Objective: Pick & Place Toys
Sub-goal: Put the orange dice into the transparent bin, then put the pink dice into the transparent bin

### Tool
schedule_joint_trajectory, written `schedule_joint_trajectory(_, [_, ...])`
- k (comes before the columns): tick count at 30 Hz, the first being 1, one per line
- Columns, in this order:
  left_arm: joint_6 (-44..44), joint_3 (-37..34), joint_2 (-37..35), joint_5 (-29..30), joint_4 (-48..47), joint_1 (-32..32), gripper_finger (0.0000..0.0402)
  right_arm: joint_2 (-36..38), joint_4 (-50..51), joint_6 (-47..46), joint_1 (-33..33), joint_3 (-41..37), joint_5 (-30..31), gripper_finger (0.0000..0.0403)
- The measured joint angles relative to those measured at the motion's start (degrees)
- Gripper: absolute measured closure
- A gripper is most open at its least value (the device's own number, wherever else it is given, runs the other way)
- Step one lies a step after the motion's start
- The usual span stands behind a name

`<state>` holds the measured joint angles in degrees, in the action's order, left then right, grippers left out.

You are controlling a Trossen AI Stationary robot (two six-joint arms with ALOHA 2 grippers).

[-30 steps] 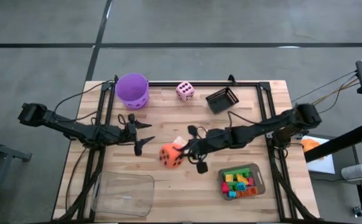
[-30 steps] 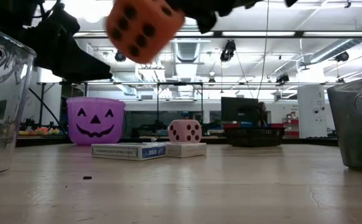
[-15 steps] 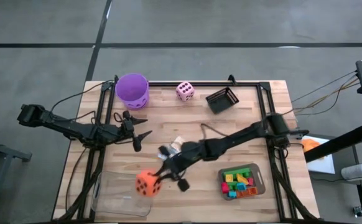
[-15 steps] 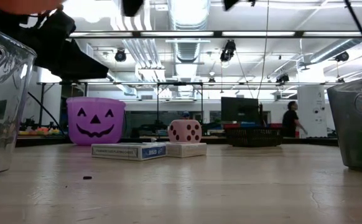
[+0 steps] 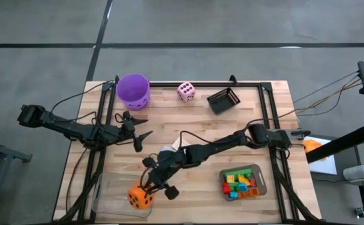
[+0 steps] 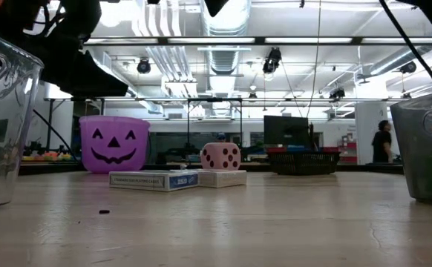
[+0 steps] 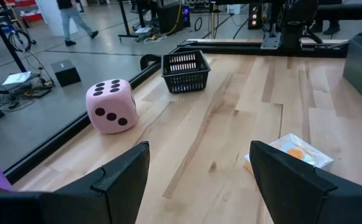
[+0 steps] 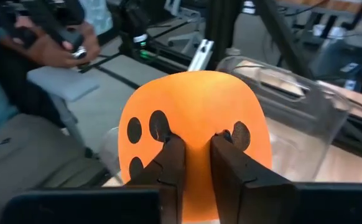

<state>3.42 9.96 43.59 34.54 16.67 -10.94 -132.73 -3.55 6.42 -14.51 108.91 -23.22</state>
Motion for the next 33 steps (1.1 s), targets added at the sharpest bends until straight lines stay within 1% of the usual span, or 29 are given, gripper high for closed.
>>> schedule_joint_trajectory(2, [0.0,0.0,0.0,0.0,0.0,0.0,0.0122,0.2,0.4,0.0,0.0,0.0,-0.8,0.032])
schedule_joint_trajectory(8, [0.0,0.0,0.0,0.0,0.1,0.0,0.0122,1.3,1.3,-0.1,0.0,-0.1,-0.4,0.0197])
schedule_joint_trajectory(11, [0.2,0.0,0.0,0.0,0.1,0.0,0.0122,1.4,1.4,-0.2,0.0,-0.1,0.0,0.0155])
schedule_joint_trajectory(13, [0.4,0.0,0.0,0.0,0.1,0.0,0.0122,1.4,1.5,0.0,0.0,-0.2,0.0,0.0139])
schedule_joint_trajectory(17, [0.5,0.0,0.0,0.0,0.1,0.0,0.0122,2.1,-0.5,2.6,-0.7,-0.4,-0.9,0.0128])
schedule_joint_trajectory(21, [1.1,0.0,0.0,-0.5,0.2,0.0,0.0122,2.5,-8.5,3.5,-1.4,-0.4,-6.4,0.0127])
schedule_joint_trajectory(24, [1.4,0.0,0.0,-3.1,1.0,0.0,0.0122,2.5,-14.1,3.7,-1.3,-1.8,-7.7,0.0127])
schedule_joint_trajectory(27, [1.6,0.0,0.1,-7.4,2.4,0.0,0.0122,2.6,-19.5,3.3,-0.6,-4.9,-7.7,0.0126])
schedule_joint_trajectory(29, [1.6,0.0,0.5,-8.8,4.2,0.0,0.0122,3.1,-24.7,2.5,-0.1,-7.8,-7.4,0.0126])
schedule_joint_trajectory(33, [1.0,0.0,3.1,-9.3,10.2,0.0,0.0122,4.9,-42.1,-0.1,0.6,-17.1,-4.8,0.0126])
